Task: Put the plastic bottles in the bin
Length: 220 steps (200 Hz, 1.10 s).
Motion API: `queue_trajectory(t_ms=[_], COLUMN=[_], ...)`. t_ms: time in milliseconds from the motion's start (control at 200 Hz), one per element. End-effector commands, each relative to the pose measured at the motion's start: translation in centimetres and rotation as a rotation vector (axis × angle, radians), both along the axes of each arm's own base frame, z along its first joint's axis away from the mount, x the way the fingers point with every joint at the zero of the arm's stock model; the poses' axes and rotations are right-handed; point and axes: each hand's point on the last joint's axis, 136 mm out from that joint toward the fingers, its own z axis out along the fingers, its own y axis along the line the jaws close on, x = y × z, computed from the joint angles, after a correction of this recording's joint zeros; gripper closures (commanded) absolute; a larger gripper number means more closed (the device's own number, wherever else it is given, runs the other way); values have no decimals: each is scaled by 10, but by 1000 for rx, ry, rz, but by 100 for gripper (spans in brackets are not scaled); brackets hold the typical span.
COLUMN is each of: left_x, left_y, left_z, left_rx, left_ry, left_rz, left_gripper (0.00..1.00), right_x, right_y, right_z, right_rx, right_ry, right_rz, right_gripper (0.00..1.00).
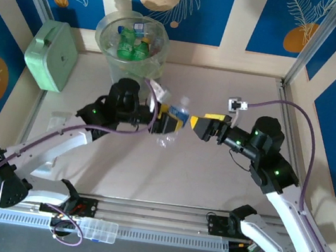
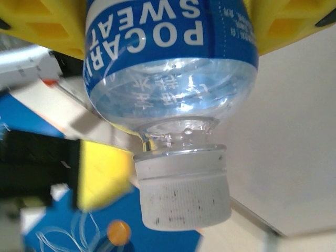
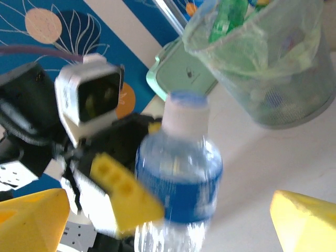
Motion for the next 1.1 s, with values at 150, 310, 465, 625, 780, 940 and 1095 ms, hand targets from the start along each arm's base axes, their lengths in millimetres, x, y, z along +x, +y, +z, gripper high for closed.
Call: queue_trajectory(t_ms=[150,310,465,625,780,940,1095], left_x=[123,177,225,271,297,317,328], left_y=[100,141,163,181,188,174,177], left_z=[49,78,93,88,68,44,19], left_rx=[169,147,131,110,79,74,111], left_ry=[-55,10,27,47,92,117,151], left_rz=[621,845,978,1055,1069,1023,1051], left_gripper=[100,100,100,100,97,91,85], right_x=[6,8,7,7,7,9,11], right_y=[-22,-25,-23,-22,-23,-22,-19], right_z=[-19,-38,-47,-59,-71,-81,-88], right_rx=[-82,-104,-96,-103,-118,-117,-105], right_ry=[48,90,126,157,184,209,233], right_rz=[-106,-111,-96,-88,-93,-90,-84], right_gripper=[3,3,3,3,3,3,3])
